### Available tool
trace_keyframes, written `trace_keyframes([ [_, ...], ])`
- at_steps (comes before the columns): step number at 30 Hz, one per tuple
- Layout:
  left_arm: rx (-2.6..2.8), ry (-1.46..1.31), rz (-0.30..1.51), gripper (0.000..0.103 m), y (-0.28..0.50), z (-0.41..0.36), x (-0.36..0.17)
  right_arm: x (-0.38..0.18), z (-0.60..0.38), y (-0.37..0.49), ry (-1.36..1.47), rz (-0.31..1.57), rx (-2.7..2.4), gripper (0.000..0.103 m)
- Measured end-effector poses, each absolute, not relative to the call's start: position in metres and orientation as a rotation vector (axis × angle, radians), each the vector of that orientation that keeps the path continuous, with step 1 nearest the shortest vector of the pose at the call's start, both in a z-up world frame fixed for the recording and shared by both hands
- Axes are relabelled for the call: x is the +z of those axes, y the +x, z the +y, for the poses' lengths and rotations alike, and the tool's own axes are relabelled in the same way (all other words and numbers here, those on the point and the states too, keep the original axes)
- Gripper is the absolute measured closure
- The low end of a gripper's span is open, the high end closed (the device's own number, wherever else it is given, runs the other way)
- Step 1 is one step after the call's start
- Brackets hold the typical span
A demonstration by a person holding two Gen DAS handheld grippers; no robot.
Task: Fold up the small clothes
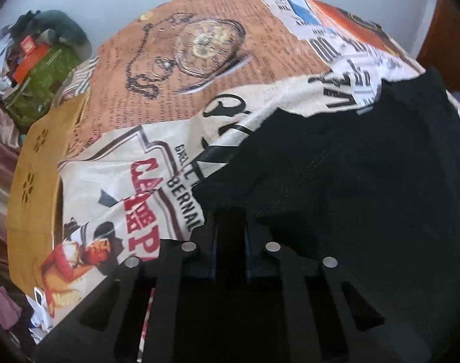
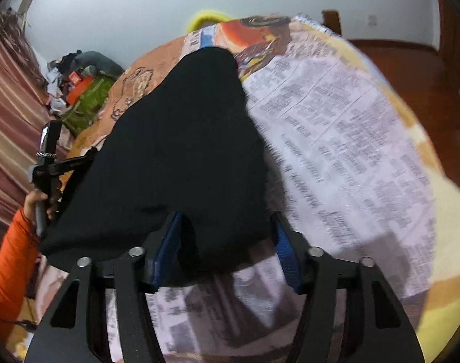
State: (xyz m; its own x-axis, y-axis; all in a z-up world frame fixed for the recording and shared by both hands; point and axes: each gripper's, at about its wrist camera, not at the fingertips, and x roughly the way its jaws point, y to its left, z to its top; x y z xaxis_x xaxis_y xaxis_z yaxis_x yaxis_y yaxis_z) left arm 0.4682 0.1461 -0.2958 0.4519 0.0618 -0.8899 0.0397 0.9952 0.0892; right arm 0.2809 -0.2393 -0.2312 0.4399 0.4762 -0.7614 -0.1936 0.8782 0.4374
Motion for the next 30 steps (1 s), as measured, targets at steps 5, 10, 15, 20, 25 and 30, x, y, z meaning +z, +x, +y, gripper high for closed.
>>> trace_keyframes([
  [5,0.051,0.06,1.08,0.092,0.451,0.167,-0.278,-0.234,-0.23,0.289,0.281,1.03,0.47,0.093],
  [10,0.054,0.019,1.095,0.093,0.418,0.183,-0.27,-0.22,-0.23,0.32,0.186,1.009,0.504,0.095],
  [15,0.036,-0.033,1.135,0.093,0.371,0.181,-0.276,-0.205,-0.213,0.376,0.051,0.993,0.498,0.096],
  [20,0.012,-0.111,1.15,0.093,0.327,0.168,-0.272,-0.193,-0.183,0.417,-0.056,0.954,0.456,0.095],
  [25,-0.025,-0.167,1.172,0.093,0.291,0.154,-0.274,-0.184,-0.176,0.412,-0.042,0.968,0.428,0.059],
  [30,-0.042,-0.211,1.167,0.093,0.266,0.146,-0.271,-0.171,-0.193,0.354,0.048,0.962,0.515,0.05],
])
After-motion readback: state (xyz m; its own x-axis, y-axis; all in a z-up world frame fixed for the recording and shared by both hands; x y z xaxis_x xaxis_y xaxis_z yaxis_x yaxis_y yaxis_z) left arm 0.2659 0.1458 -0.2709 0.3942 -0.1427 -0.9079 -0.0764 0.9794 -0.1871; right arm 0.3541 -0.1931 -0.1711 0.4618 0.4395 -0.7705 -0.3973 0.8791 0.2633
